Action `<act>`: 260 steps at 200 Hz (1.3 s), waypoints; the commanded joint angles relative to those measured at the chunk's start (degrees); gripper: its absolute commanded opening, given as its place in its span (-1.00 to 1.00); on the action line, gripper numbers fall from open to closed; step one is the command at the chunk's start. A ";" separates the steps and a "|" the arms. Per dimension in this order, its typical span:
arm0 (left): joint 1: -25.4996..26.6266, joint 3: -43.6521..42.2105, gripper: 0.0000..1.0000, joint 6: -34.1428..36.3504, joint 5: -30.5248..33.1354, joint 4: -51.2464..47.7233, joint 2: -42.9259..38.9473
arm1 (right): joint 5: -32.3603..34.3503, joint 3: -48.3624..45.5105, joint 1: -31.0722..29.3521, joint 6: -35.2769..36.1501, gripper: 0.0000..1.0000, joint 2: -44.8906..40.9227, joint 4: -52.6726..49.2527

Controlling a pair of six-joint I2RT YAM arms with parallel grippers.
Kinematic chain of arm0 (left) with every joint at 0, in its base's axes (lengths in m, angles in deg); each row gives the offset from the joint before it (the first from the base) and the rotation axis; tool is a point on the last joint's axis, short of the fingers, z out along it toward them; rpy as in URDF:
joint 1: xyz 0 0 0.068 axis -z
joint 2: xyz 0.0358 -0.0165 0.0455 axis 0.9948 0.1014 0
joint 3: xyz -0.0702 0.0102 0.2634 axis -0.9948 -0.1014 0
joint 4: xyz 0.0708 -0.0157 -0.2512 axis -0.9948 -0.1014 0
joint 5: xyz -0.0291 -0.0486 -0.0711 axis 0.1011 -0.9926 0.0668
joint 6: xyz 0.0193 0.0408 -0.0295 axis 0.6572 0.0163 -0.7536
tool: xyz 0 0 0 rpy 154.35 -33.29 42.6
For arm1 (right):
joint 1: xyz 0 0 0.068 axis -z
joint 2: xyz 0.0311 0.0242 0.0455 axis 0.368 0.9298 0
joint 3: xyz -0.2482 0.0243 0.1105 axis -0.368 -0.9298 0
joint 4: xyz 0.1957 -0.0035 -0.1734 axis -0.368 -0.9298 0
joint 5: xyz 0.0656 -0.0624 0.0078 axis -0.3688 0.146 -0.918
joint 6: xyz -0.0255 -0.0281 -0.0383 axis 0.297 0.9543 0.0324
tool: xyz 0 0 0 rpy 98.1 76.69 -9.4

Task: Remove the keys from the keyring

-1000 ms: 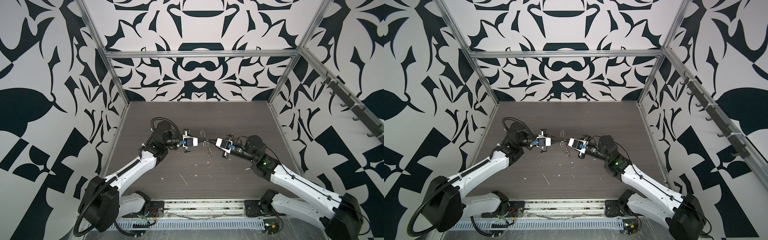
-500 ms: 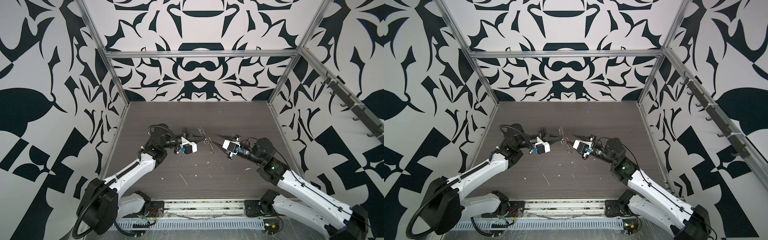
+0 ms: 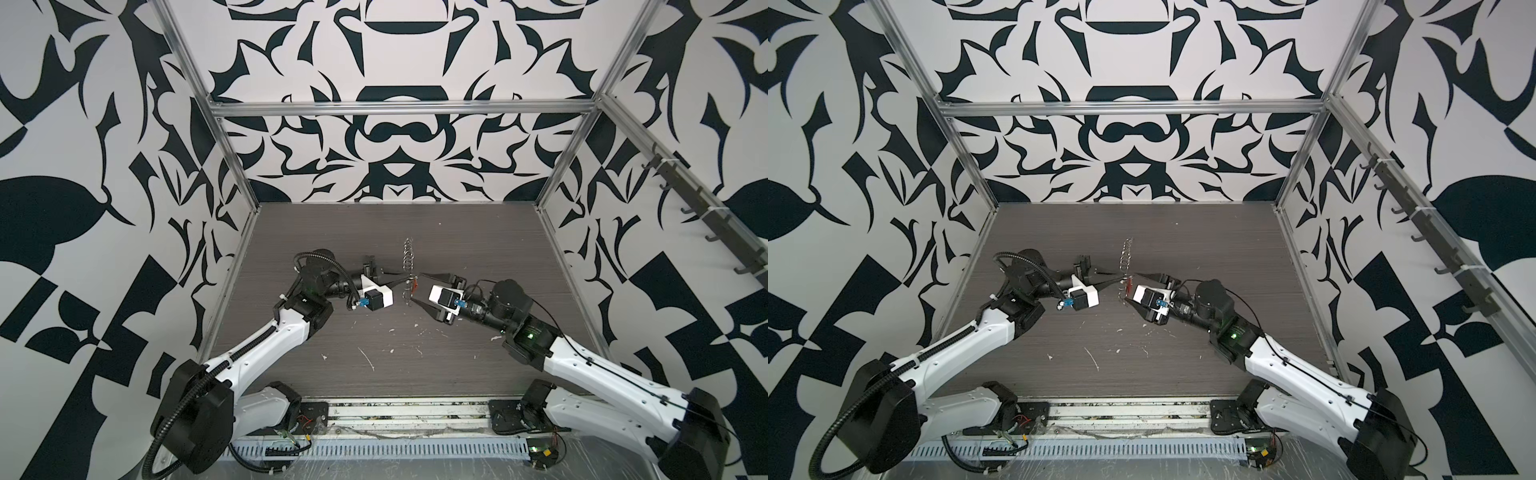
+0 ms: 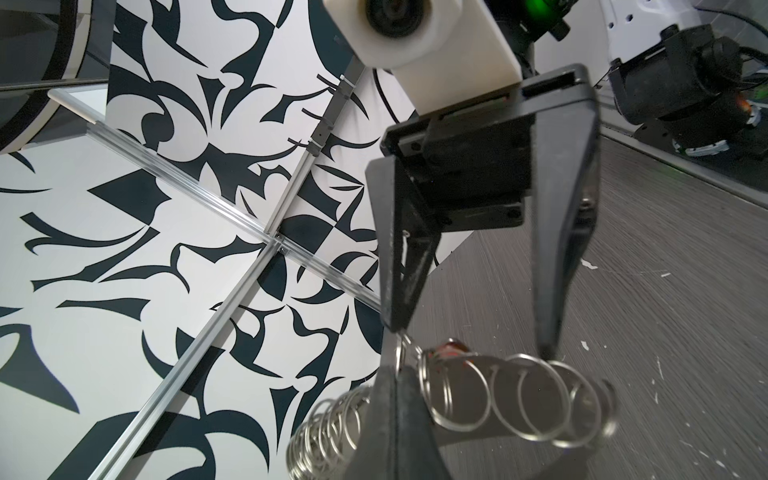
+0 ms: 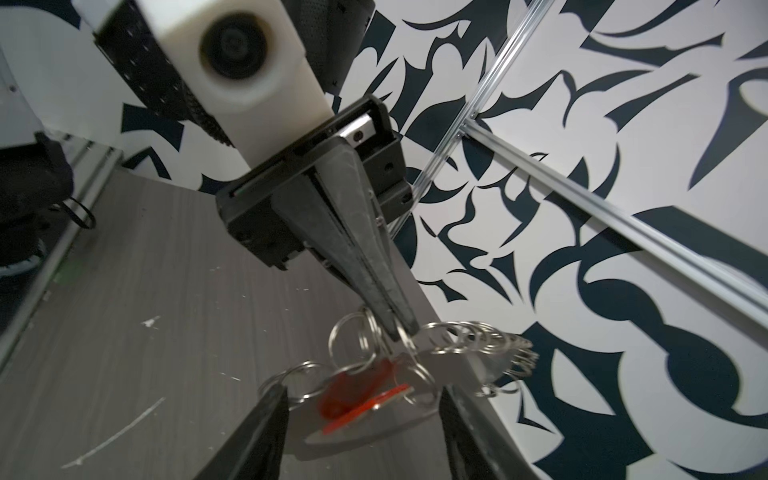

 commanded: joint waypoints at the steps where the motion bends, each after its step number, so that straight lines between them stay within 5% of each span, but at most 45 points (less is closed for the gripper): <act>1: 0.07 -0.51 -1.00 -1.53 0.11 3.65 -0.20 | 3.43 -0.51 -1.26 -0.05 0.31 0.27 3.89; 100: 0.08 -2.43 -1.00 -5.46 1.56 8.93 0.13 | 3.34 -1.32 -1.51 -0.60 0.26 2.06 6.39; 139: -1.66 -2.40 -1.00 -10.21 -0.46 10.23 1.15 | 3.43 -3.17 -0.79 -7.89 0.39 -2.80 10.30; 184: -4.29 -3.10 -1.00 -12.81 -3.76 13.71 2.67 | 1.65 -1.99 1.89 -12.04 0.46 -10.00 2.62; 206: -4.57 -2.87 -1.00 -10.40 -4.80 11.27 2.86 | -0.14 -0.56 3.48 -12.12 0.46 -10.35 -0.64; 260: -2.98 -1.45 -1.00 9.02 -1.85 -14.77 2.53 | -8.84 1.16 9.46 -11.52 0.38 -3.78 -4.11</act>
